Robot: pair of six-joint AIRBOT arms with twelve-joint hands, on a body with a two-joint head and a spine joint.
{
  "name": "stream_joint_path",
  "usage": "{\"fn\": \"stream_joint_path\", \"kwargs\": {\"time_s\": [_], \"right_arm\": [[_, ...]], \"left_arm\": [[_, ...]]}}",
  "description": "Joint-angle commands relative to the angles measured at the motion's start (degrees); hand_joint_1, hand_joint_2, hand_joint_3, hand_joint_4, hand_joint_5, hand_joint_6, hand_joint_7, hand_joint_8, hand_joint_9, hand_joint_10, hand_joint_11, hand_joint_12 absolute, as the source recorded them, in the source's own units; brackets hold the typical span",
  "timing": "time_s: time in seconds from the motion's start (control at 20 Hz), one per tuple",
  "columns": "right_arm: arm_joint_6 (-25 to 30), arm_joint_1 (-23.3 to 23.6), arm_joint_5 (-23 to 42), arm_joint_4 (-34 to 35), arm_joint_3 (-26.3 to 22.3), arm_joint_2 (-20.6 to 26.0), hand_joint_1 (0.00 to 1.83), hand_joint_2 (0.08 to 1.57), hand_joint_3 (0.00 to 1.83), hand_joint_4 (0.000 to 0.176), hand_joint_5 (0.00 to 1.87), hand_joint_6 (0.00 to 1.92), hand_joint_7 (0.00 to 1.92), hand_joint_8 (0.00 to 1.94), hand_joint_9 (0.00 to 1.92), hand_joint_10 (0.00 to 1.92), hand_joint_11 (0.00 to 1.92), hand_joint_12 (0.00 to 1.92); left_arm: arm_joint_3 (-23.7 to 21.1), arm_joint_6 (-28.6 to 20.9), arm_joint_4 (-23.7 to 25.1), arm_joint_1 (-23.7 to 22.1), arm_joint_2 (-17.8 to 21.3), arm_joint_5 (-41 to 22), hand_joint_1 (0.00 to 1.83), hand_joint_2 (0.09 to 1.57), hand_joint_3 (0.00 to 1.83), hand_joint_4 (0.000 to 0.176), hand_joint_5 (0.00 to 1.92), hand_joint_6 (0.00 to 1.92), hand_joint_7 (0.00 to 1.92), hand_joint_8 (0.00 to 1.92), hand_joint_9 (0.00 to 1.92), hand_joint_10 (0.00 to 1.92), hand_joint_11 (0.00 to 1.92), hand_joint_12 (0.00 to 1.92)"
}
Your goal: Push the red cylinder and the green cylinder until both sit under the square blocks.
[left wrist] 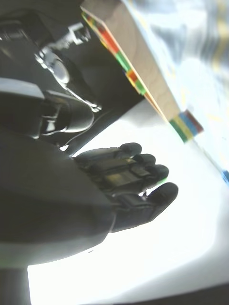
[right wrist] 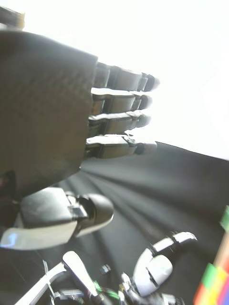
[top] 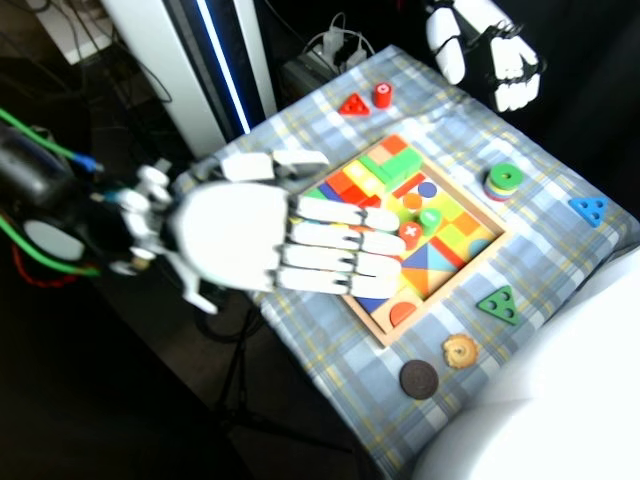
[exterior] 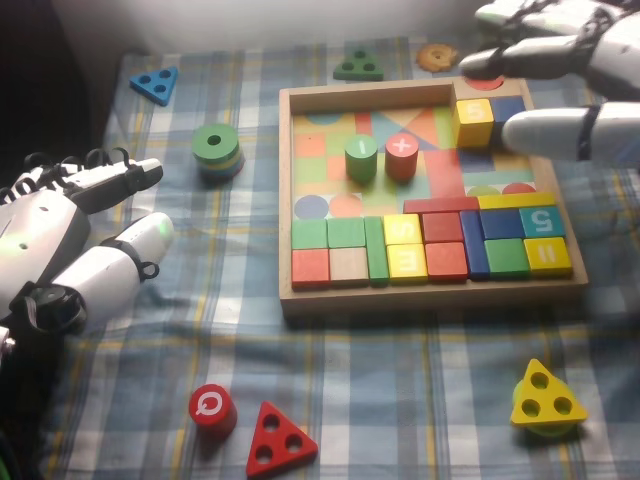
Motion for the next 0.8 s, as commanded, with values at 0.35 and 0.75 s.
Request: {"fn": "stream_joint_path", "kwargs": {"time_s": [0.35,0.75], "right_arm": [[0.91,4.64,-0.11,-5.27,1.74,-3.57,0.0,1.04,0.0,0.081,0.48,0.01,0.02,0.0,0.0,0.0,0.0,0.0],[3.9,4.79,-1.41,-6.82,5.61,-7.43,0.0,1.01,0.01,0.037,0.51,0.0,0.01,0.0,0.0,0.0,0.0,0.0]], "left_arm": [[0.55,-0.17,2.53,-0.67,-0.28,-6.75,0.21,1.54,0.0,0.0,0.53,0.0,0.45,0.0,0.38,0.0,0.0,0.84],[0.66,-0.84,2.54,-0.72,-0.52,-6.63,0.25,1.54,0.0,0.0,0.55,0.0,0.47,0.0,0.39,0.01,0.0,0.91]]}}
